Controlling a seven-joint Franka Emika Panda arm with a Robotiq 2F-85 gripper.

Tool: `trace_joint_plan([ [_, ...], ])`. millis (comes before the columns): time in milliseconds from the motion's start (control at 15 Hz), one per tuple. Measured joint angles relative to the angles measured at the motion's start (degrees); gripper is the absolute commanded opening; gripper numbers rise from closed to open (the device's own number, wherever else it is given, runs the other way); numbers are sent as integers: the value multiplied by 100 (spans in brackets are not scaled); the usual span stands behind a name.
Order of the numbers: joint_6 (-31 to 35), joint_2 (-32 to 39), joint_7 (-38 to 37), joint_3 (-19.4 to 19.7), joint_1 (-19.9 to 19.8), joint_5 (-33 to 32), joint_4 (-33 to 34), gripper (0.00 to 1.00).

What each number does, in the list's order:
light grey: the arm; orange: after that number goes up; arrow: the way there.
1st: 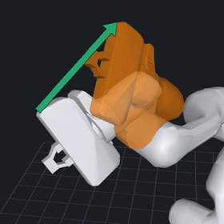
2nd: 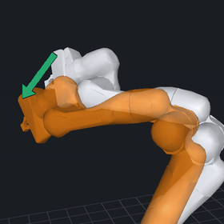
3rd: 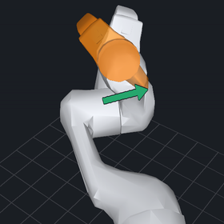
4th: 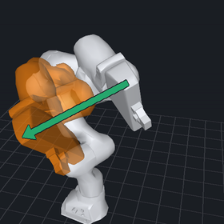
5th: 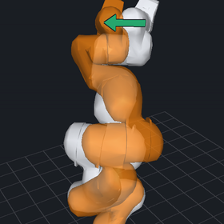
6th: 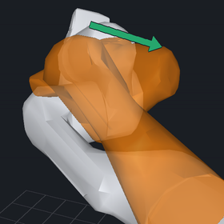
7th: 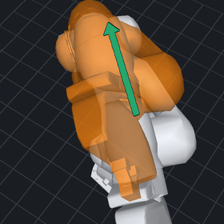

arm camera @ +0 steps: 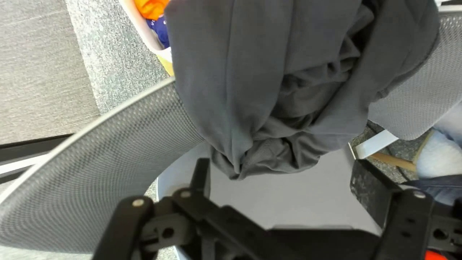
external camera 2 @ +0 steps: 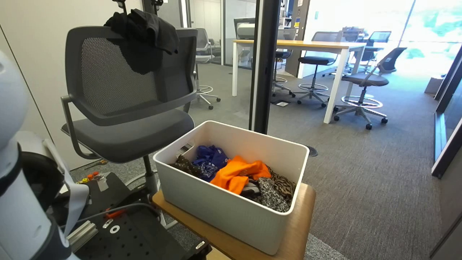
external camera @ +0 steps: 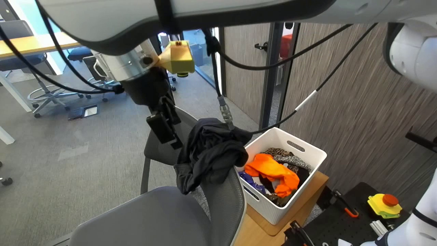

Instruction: Remove grey clothing from the white basket and hang it on the back of the chair

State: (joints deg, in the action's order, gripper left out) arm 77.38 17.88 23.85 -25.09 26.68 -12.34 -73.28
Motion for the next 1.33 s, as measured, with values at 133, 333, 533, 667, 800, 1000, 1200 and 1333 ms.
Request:
trace_joint_plan([
  [133,-55,-236,-63,29,-187,97,-13,100],
  [333,-94,-827,-358,190,-571,474,-149,100],
  [533,-105,-1630,-567,493,-1017,903,-553,100],
  [667,-99,-2216,-648,780,-1298,1156,-975,100],
  [800,-66,-2771,-713,1099,-1511,1315,-1463,100],
  [1000,34,-3586,-740,1624,-1719,1367,-2341,100],
  [1200,220,-4306,-691,2173,-1860,1367,-3309,100],
  [1333,453,-4702,-668,2394,-1936,1365,-4001,100],
])
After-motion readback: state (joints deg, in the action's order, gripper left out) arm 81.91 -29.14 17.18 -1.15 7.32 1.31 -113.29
